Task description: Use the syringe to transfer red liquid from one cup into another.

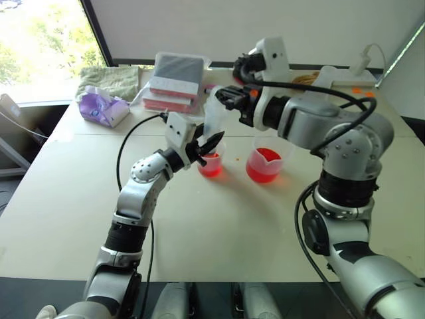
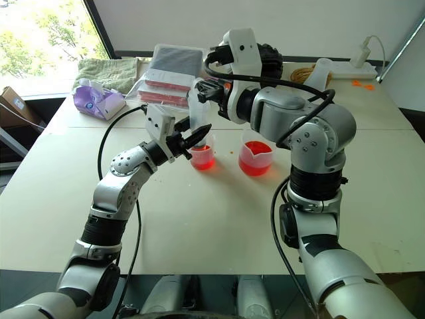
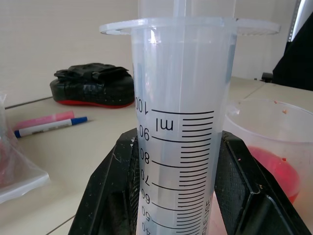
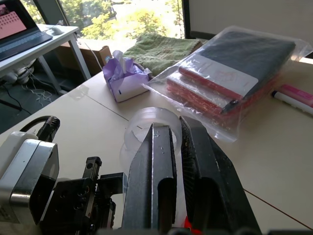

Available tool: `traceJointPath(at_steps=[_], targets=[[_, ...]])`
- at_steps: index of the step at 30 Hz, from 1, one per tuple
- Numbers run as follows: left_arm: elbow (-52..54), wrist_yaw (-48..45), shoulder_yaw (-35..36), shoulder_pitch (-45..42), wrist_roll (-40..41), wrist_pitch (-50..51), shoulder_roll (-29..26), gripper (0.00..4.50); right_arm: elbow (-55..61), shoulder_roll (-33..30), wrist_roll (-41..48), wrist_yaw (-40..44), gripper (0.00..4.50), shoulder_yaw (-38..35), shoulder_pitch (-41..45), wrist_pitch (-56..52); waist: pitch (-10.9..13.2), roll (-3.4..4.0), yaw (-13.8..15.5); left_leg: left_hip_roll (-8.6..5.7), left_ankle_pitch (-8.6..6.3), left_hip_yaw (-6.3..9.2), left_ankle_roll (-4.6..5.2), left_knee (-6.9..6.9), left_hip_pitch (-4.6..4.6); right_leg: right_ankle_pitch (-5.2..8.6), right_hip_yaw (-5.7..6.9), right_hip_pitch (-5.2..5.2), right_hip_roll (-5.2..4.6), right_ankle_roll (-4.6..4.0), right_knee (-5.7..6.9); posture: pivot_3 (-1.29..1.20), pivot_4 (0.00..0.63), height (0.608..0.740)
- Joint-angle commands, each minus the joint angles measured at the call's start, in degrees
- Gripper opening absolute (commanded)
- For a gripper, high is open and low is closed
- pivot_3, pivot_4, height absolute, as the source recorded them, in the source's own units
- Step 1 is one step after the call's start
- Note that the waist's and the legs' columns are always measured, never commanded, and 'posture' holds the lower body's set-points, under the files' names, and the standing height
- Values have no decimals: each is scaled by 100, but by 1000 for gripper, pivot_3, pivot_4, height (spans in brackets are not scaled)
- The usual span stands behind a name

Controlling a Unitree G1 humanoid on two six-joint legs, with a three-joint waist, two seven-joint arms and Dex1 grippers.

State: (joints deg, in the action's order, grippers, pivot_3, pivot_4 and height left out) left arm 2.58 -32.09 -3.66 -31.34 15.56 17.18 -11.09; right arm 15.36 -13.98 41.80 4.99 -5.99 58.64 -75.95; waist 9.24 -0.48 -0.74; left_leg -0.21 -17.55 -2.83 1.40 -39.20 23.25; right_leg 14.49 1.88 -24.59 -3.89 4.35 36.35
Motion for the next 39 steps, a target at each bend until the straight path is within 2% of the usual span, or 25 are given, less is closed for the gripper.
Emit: traceJointPath(at_steps=[1,24,27,31,39], targets=[[366,178,212,-285,115,-145,51,1551,63,198,358,523,21,542,-163,-469,0,0,0,0,0,0,0,0,0,0,0,0,0,0,0,0,150,740],[390,209,226,-266,91,-166,56,1551,213,44,107,1060,21,817,-388,-425,0,0,0,0,0,0,-1,1,0,0,0,-1,-4,0,0,0,150,740],[395,210,226,-261,90,-167,52,1551,248,19,72,1159,1081,799,-372,-394,1,2,-6,0,0,0,-1,2,0,0,0,-2,-4,0,-1,0,150,740],[402,231,221,-258,92,-162,47,1551,279,-63,-26,1279,3212,784,-338,-385,1,2,-6,0,0,0,-1,4,0,0,0,-5,-4,0,0,0,150,740],[446,252,233,-244,100,-139,32,1551,541,-406,84,1427,3212,453,-342,-591,1,2,7,-6,0,0,-2,5,1,0,1,-5,-14,0,-1,0,150,740]])
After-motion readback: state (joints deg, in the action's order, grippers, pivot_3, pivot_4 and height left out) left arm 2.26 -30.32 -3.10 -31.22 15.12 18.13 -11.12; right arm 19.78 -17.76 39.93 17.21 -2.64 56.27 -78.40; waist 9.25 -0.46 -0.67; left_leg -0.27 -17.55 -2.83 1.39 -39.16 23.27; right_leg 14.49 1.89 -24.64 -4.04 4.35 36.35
